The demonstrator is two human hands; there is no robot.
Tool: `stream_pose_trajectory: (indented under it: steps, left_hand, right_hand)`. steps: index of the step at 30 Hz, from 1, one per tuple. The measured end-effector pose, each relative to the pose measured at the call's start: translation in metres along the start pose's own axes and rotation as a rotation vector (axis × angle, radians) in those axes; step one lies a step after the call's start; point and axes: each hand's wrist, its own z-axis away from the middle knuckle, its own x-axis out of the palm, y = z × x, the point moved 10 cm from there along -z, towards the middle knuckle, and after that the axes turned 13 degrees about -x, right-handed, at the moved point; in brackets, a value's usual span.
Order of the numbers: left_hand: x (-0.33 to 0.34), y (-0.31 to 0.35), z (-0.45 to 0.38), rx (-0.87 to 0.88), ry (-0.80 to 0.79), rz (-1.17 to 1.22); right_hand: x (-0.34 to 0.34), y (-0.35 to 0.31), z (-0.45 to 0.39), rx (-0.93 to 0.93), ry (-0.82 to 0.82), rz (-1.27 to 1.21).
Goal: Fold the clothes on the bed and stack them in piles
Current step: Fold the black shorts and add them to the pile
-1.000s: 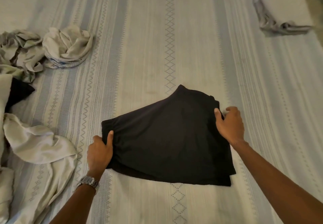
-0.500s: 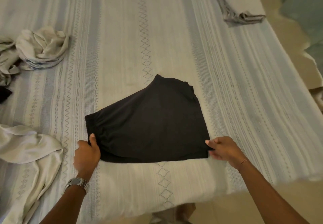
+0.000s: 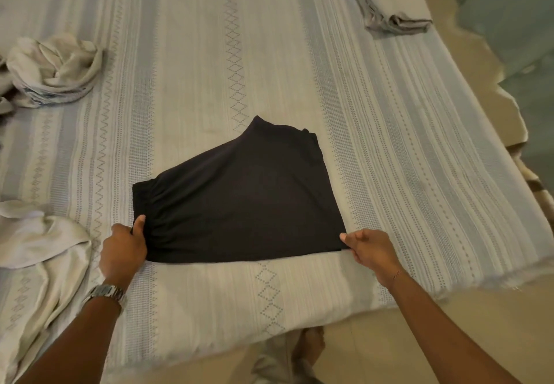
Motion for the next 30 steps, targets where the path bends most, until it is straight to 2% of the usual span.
stream_pose_trajectory:
  steps: [4, 7, 11, 13, 17, 21, 23, 26, 30]
  left_hand:
    - [0.0, 0.001, -0.003, -0.006, -0.004, -0.002]
    - [-0.002, 0.005, -0.004, 0.019, 0.003, -0.024]
    - [-0.002, 0.008, 0.0, 0.064, 0.019, -0.046]
    - [-0.001, 0.007, 0.003, 0.06, 0.008, -0.046]
    - [0.001, 0.002, 0.011, 0.062, -0.022, -0.053]
    - [-0.007, 0.008, 0.012, 0.068, 0.011, -0.076]
    - [-0.018, 0.017, 0.005, 0.032, 0.014, -0.016]
    - [-0.026, 0.035, -0.013, -0.03, -0.041, 0.099]
    - [-0.02, 0.054, -0.035, -0.082, -0.122, 0.167]
  right_hand:
    - [0.002, -0.016, 0.006, -0.13, 0.08, 0.204]
    - [0.016, -0.02, 0.003, -0.105, -0.016, 0.301]
    - [0.034, -0.013, -0.005, 0.004, -0.166, 0.181]
    - [0.033, -0.018, -0.005, -0.013, -0.17, 0.194]
    - [0.022, -0.005, 0.002, 0.104, -0.132, 0.027]
    - [0.009, -0.029, -0.001, 0.001, -0.177, 0.542]
    - [0.013, -0.065, -0.016, -0.114, -0.169, 0.602]
    - [0.02, -0.123, -0.051, -0.246, -0.055, 0.376]
    - [0.026, -0.17, -0.105, -0.223, 0.051, 0.055]
